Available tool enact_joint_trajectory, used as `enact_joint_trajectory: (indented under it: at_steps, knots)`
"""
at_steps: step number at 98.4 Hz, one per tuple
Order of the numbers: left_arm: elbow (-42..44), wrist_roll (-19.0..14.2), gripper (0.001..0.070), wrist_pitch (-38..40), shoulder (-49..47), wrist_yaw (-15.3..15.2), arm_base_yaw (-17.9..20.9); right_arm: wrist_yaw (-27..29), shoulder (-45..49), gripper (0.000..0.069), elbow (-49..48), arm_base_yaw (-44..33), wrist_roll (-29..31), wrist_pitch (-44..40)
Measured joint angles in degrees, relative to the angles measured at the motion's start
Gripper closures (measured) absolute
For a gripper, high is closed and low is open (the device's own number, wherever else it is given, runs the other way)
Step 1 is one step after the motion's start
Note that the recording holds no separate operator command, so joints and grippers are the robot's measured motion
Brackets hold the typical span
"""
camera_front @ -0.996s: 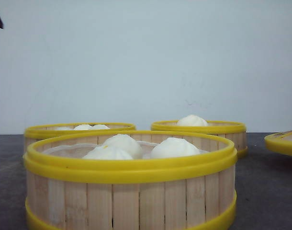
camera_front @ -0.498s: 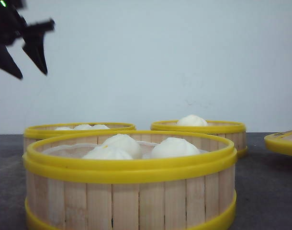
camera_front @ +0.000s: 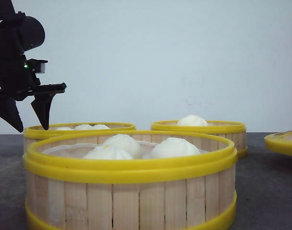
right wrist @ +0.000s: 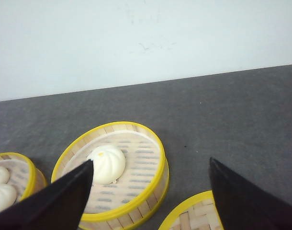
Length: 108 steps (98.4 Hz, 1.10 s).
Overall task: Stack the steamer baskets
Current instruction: 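Reach left gripper to the rim of the farther bun-filled basket and grasp, then lift the basket with the left gripper and lower it onto the front basket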
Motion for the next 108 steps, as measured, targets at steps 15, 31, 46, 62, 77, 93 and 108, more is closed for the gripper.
enact_joint_trajectory:
  at_steps: [15, 31, 46, 62, 77, 93, 108]
  knots:
    - [0.17, 0.0, 0.0402, -0.39, 0.92, -0.04, -0.02, 0.0, 0.0, 0.0215, 0.0, 0.0, 0.02, 0.0]
    - [0.17, 0.0, 0.0436, -0.85, 2.36, -0.04, 0.0, 0.0, 0.0, 0.0215, 0.0, 0.0, 0.02, -0.02]
    - [0.17, 0.0, 0.0457, -0.85, 2.45, -0.07, 0.02, 0.02, 0.0, 0.0215, 0.0, 0.0, 0.0, -0.02]
    - [0.17, 0.0, 0.0527, -0.96, 2.6, -0.09, 0.42, 0.04, 0.0, 0.0215, 0.0, 0.0, 0.02, -0.11]
    - [0.26, -0.04, 0.0641, -1.29, 2.86, 0.2, 0.61, 0.04, 0.0, 0.0215, 0.0, 0.0, 0.02, -0.59]
    - [0.92, -0.26, 0.0672, -1.79, 3.63, 0.17, 0.5, 0.04, 0.0, 0.0215, 0.0, 0.0, 0.07, -0.59]
    - [1.55, -0.48, 0.0673, -2.25, 5.03, -0.07, 0.5, 0.04, 0.0, 0.0215, 0.0, 0.0, 0.09, -1.01]
